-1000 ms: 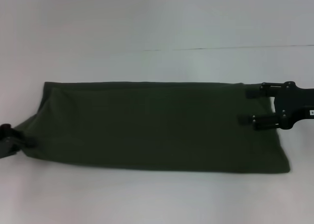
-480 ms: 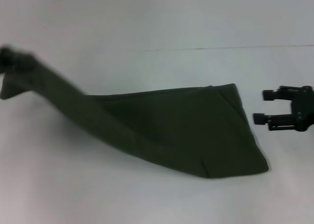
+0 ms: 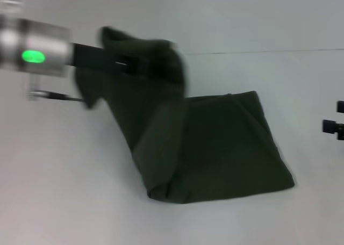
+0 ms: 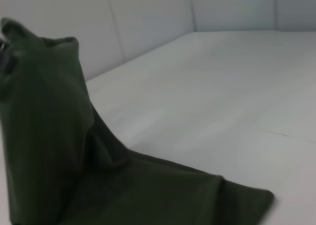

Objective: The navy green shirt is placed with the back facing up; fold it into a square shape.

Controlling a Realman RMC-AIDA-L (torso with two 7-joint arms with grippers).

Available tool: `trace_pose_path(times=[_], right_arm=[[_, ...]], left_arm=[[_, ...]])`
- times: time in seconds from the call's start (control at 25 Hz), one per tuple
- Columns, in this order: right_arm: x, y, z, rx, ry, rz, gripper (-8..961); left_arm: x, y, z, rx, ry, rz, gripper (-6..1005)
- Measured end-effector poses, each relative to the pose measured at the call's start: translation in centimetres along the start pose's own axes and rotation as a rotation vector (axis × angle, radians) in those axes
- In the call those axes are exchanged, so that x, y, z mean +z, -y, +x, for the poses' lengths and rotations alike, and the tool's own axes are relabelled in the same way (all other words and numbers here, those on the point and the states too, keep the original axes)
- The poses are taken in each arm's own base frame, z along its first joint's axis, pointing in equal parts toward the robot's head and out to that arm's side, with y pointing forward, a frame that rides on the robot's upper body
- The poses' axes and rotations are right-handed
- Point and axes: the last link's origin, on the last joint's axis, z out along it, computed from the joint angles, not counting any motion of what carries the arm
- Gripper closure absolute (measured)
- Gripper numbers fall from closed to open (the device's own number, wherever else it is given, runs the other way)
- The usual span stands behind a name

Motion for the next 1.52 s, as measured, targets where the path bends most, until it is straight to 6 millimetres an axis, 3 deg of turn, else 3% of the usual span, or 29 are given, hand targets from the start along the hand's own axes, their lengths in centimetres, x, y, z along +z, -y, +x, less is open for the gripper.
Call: trace_pose_path(times=[0.08, 0.12, 0.16, 0.4, 0.6, 0.8, 1.0, 1.16, 1.24, 1.52], right_arm=[[-0.4, 0.1, 0.2, 0.008, 0.002, 0.011, 70], [-0.7, 0.3, 0.3, 0.015, 0.005, 0.021, 70], [-1.0, 0.4, 0.4, 0.020, 0.007, 0.030, 70], [-1.9, 0.7, 1.0, 0.042, 0.007, 0.066, 70], [-2.0, 0.8, 1.0, 0.046, 0.001, 0.069, 71], [-1.3, 0.9, 0.1, 0.036, 0.003, 0.052, 71], [-1.1, 1.0, -0.3, 0.029, 0.005, 0.052, 71], [-0.8, 1.1, -0.5, 0.031, 0.009, 0.050, 72], [-0.5, 1.2, -0.8, 0.057, 0.014, 0.057, 72], [1.2, 0.7, -3.3, 0.120, 0.030, -0.018, 72]], left_arm=[[2.8, -0.9, 0.2, 0.036, 0.050, -0.026, 942], [5.4, -1.5, 0.2, 0.064, 0.096, -0.034, 941], [5.4, -1.5, 0.2, 0.064, 0.096, -0.034, 940], [11.5, -2.3, -0.2, 0.085, 0.157, 0.005, 935], [14.1, -0.5, -2.4, -0.033, 0.162, 0.092, 930], [13.7, 0.2, -4.1, -0.131, 0.119, 0.074, 926], [12.5, -1.2, -3.0, -0.132, 0.061, -0.036, 760], [10.4, -2.6, -1.0, -0.078, -0.051, -0.131, 588], [8.9, -2.5, -0.7, -0.026, -0.128, -0.141, 495], [5.5, -0.6, -2.2, 0.094, -0.241, -0.077, 345]])
